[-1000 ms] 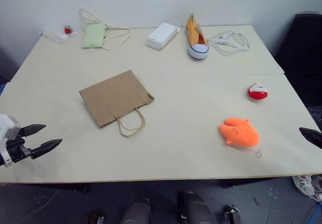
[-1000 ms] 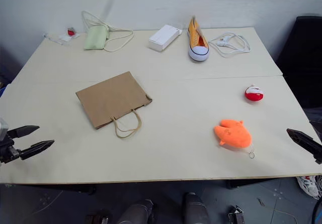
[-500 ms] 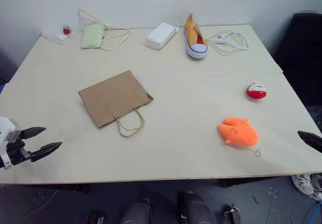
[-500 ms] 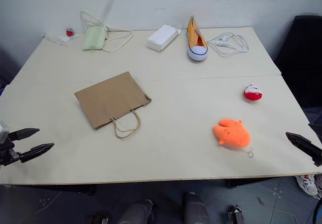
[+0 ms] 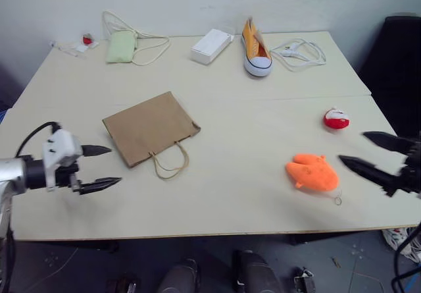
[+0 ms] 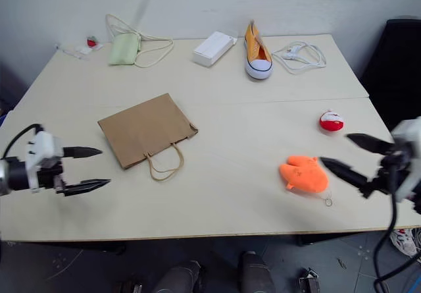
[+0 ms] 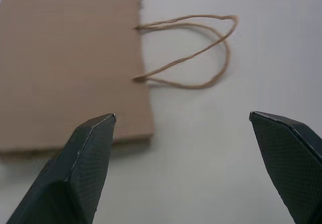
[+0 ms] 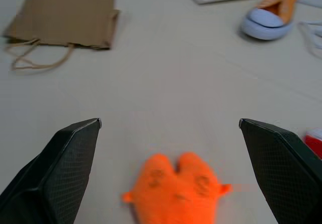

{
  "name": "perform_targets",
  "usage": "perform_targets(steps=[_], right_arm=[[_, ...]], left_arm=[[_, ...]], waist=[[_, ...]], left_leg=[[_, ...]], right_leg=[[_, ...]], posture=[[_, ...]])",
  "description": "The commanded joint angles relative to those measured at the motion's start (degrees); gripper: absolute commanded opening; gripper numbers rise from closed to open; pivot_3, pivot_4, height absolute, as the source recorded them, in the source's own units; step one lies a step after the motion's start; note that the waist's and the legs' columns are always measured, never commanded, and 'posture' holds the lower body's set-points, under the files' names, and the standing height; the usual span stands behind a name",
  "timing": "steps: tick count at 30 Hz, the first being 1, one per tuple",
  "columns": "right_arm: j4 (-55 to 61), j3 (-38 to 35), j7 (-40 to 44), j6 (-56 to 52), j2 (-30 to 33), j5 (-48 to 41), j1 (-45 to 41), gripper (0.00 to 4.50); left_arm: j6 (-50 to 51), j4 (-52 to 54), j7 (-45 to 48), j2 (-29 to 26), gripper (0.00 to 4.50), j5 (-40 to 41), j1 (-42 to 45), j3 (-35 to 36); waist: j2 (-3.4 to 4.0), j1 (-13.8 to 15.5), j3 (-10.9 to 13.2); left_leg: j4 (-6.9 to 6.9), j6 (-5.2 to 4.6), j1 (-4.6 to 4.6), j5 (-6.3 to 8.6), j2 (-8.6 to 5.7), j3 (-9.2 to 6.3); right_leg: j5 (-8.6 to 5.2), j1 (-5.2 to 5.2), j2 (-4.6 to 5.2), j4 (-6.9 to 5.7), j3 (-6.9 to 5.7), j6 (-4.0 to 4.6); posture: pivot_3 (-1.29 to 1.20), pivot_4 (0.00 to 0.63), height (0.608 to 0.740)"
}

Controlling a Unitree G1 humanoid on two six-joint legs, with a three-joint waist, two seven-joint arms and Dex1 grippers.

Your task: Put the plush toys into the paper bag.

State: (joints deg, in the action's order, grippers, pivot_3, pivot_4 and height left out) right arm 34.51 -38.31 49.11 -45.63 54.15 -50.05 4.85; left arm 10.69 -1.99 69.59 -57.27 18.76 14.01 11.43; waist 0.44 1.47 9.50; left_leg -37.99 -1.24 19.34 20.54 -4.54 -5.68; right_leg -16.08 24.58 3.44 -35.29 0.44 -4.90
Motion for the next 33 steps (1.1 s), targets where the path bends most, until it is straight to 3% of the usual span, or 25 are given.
perform_targets(steps=[1, 5, 14, 27, 28, 33], right_arm=[[4.83, 7.06, -3.33, -0.34, -0.81, -3.41, -4.72, 4.5], [7.25, 16.15, -6.05, 0.22, -3.71, -3.28, -9.14, 4.5], [8.5, 24.45, -10.74, 1.09, -6.79, -1.84, -13.19, 4.5], [8.62, 29.31, -15.53, 2.43, -10.96, 1.21, -13.76, 4.5], [8.13, 28.88, -15.95, 2.21, -11.17, 1.27, -13.72, 4.5], [7.05, 27.25, -15.79, 1.78, -10.73, 1.31, -13.03, 4.5]], left_arm=[[-3.67, -1.61, 1.44, 2.21, 4.46, -2.71, 6.48, -5.69], [-9.63, -5.57, 2.08, 6.82, 4.46, -6.79, 13.48, -11.92], [-23.48, -18.3, 1.86, 13.79, 4.46, -13.9, 21.58, -19.36], [-23.7, -24.49, 5.57, 17.62, 0.24, -12.81, 25.63, -19.74], [-21.28, -23.89, 6.08, 18.34, 0.02, -11.33, 25.94, -19.37], [-5.68, -17.09, 8.78, 21.33, 0.02, 0.92, 27.81, -15.04]], waist=[[-0.02, 0.01, 0.0], [-0.1, 0.0, 0.04], [-0.31, 0.02, 0.14], [-0.57, 0.02, 0.24], [-0.58, 0.02, 0.24], [-0.67, 0.08, 0.29]], left_leg=[[-0.01, 0.0, -0.02, 0.0, 0.0, -0.01], [-0.08, 0.0, 0.04, -0.01, -0.01, -0.01], [-0.58, 0.03, 0.91, -0.06, -0.02, -0.02], [-1.14, 0.02, 1.15, -0.04, -0.07, -0.07], [-1.14, 0.02, 1.15, -0.04, -0.08, -0.07], [-1.18, -0.01, 1.17, -0.04, -0.11, -0.08]], right_leg=[[0.0, -0.02, 0.0, 0.0, -0.01, 0.0], [0.02, 0.01, 0.0, 0.01, -0.02, -0.04], [0.04, 0.85, -0.07, -0.23, -0.06, -0.08], [0.08, 0.99, -0.06, -0.51, -0.09, -0.14], [0.08, 0.99, -0.06, -0.52, -0.09, -0.14], [0.09, 0.98, -0.04, -0.56, -0.09, -0.16]], posture=[[0.0, 0.15, 0.74], [0.0, 0.15, 0.74], [0.0, 0.15, 0.74], [0.0, 0.15, 0.74], [0.0, 0.15, 0.74], [0.0, 0.15, 0.74]])
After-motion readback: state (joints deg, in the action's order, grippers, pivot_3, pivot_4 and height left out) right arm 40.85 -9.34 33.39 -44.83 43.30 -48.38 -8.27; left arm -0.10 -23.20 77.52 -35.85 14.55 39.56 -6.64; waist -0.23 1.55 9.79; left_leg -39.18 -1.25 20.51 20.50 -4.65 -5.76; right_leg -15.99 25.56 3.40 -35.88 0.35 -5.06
